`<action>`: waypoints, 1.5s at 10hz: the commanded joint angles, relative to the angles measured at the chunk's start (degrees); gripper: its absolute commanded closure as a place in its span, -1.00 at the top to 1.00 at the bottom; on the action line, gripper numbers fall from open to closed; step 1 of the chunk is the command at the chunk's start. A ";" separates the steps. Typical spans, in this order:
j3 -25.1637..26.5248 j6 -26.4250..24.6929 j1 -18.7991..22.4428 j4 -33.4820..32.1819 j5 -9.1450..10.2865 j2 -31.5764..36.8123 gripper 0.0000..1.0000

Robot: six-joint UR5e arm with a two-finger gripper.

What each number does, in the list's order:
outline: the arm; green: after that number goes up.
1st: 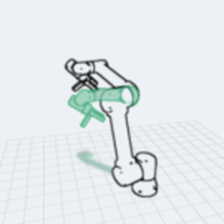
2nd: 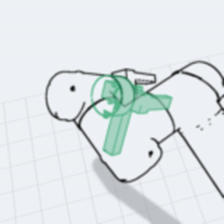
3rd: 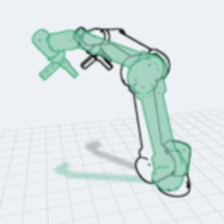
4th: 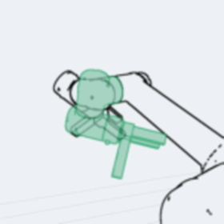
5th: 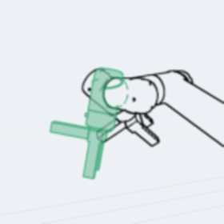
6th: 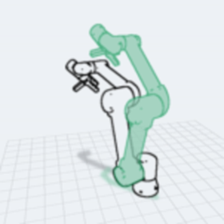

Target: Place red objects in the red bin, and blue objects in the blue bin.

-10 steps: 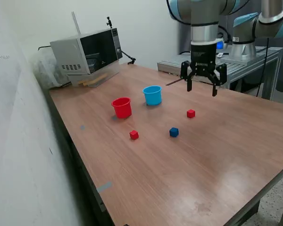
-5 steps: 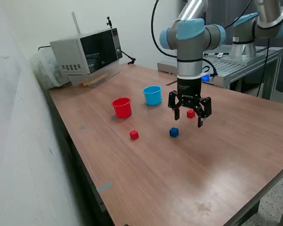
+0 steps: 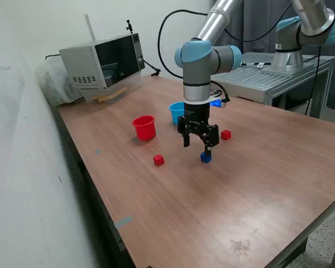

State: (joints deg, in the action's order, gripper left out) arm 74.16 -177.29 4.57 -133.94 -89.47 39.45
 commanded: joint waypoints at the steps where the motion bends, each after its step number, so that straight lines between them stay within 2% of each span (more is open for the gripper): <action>1: 1.59 0.45 -1.23 -1.93 0.09 -0.43 1.00; 6: 2.83 3.17 2.72 -1.58 0.26 -0.08 1.00; 8: 2.91 3.26 2.81 -1.50 0.26 -0.07 1.00; 13: 2.92 7.22 1.93 -1.23 0.09 -0.25 1.00; 14: 3.00 7.13 1.76 -1.23 -0.17 -0.25 -1.00; 15: 3.09 7.13 1.76 -1.23 -0.35 -0.16 -1.00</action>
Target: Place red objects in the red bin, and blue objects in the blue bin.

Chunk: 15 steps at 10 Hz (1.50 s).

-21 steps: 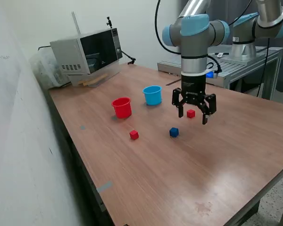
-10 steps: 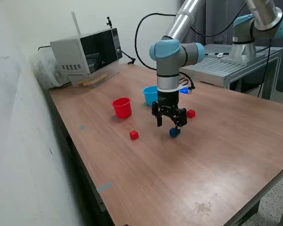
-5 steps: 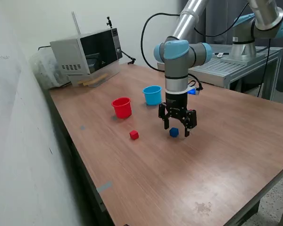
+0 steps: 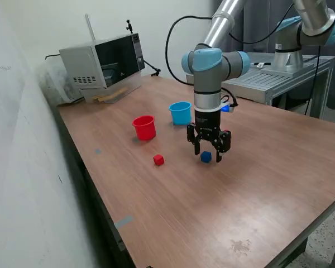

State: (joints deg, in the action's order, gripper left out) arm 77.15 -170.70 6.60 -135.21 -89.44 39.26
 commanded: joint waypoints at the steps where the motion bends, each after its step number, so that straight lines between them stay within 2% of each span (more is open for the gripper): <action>1: 0.20 0.55 -0.27 0.03 -0.38 0.03 -1.00; 5: 0.55 0.81 -0.27 0.03 -0.30 0.47 -1.00; 7: 5.18 0.99 -0.10 2.48 -0.38 8.07 -1.00; 10: 15.28 0.64 -1.14 3.98 -0.38 22.92 -1.00; 12: 21.27 0.20 -6.67 6.00 -0.38 31.11 -1.00; 13: 23.03 0.28 -10.17 6.44 -0.38 32.71 -1.00; 14: 23.57 0.63 -16.82 7.06 -0.38 32.73 -1.00; 15: 23.14 0.98 -21.67 7.15 -0.30 32.29 -1.00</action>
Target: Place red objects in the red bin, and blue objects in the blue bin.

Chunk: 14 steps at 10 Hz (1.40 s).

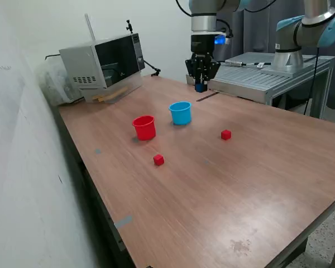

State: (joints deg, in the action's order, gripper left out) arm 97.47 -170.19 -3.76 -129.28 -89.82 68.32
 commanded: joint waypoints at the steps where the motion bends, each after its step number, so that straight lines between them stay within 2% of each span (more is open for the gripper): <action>1: 2.81 1.17 -14.23 1.22 0.17 1.92 -1.00; 3: 2.29 2.75 -17.14 1.04 0.17 -2.64 -1.00; 5: 2.46 2.75 -18.12 0.61 0.26 -5.03 -1.00; 9: 2.46 2.75 -14.70 0.60 0.43 -5.04 -1.00; 14: 2.20 2.67 -14.43 0.34 0.52 -5.12 -1.00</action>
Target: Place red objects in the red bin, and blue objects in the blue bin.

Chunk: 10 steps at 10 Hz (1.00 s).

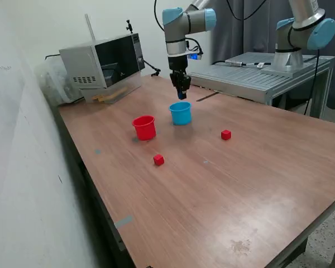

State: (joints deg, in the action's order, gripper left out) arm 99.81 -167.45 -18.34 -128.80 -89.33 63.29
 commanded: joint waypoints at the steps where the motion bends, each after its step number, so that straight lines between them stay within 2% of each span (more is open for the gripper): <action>1: -0.22 -0.16 -0.37 -0.74 -0.15 -0.18 1.00; 6: -0.49 -0.25 -0.91 -1.63 -0.85 -0.36 1.00; 7: -0.32 -0.51 -0.64 -1.36 -1.55 0.34 1.00; 8: 0.56 -0.77 0.32 -0.93 -1.90 4.00 1.00; 10: 3.63 -0.78 6.01 2.84 -1.90 9.90 1.00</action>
State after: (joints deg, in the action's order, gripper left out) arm 100.71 -168.03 -17.17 -129.09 -90.84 67.05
